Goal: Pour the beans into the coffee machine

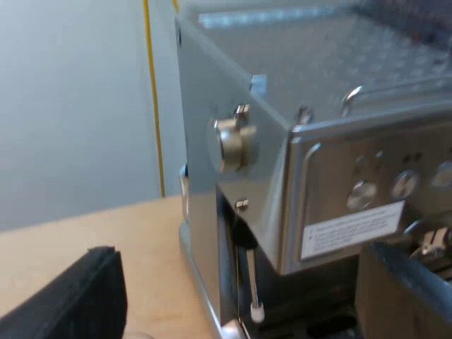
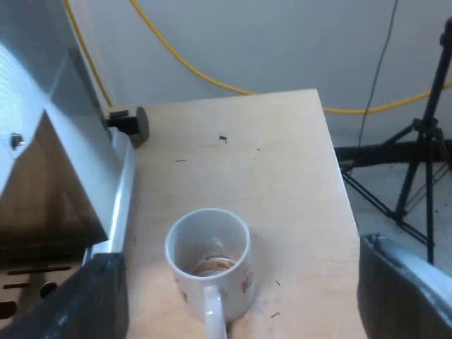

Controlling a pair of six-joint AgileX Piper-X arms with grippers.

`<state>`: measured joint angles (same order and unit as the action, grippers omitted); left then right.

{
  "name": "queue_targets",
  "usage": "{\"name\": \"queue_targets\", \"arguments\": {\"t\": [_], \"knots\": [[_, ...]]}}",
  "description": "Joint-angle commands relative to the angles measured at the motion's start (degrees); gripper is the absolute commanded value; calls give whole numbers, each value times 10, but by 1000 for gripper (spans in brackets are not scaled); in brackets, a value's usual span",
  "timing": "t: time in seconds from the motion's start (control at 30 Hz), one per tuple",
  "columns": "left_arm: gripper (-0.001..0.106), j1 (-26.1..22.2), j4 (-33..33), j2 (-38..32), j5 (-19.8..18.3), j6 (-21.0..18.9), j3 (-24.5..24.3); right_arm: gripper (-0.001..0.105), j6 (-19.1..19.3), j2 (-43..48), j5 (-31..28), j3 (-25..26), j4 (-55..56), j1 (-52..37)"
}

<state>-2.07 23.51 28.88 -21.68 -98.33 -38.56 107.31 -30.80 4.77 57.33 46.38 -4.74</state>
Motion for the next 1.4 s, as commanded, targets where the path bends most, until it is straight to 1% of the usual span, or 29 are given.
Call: {"name": "queue_targets", "arguments": {"t": [0.03, 0.13, 0.27, 0.3, 0.33, 0.37, 0.5, 0.67, 0.83, 0.97, 1.17, 1.3, 1.4], "knots": [[70, 2, 17, -30, 0, -4, -5, 69, 6, 40, 19, 5, 20, -1], [70, 2, 45, -54, 0, -4, -5, 69, -10, 64, 28, 4, 33, -1], [70, 2, 67, -72, 0, -4, -5, 69, -20, 103, 54, -1, 51, 0], [70, 2, 79, -82, 0, -4, -5, 69, -21, 110, 60, -2, 54, 1], [70, 2, 112, -113, 0, -4, -5, 69, -21, 121, 68, -6, 58, 5], [70, 2, 121, -123, 0, -4, -5, 69, -21, 133, 75, -10, 64, 6], [70, 2, 152, -146, 0, -4, -5, 69, -21, 163, 75, -28, 67, 5], [70, 2, 196, -187, 0, -4, -5, 69, -21, 216, 75, -66, 85, 5], [70, 2, 221, -218, 2, -4, -5, 69, -21, 256, 75, -92, 100, 5], [70, 2, 261, -246, 2, -4, -5, 69, -21, 295, 75, -117, 100, 5], [70, 2, 301, -282, 5, -4, -5, 69, -22, 334, 75, -127, 133, 5], [70, 2, 322, -300, 6, -4, -5, 69, -22, 340, 75, -126, 167, 5], [70, 2, 355, -316, 13, -4, -5, 69, -29, 340, 75, -128, 182, 5]]}}
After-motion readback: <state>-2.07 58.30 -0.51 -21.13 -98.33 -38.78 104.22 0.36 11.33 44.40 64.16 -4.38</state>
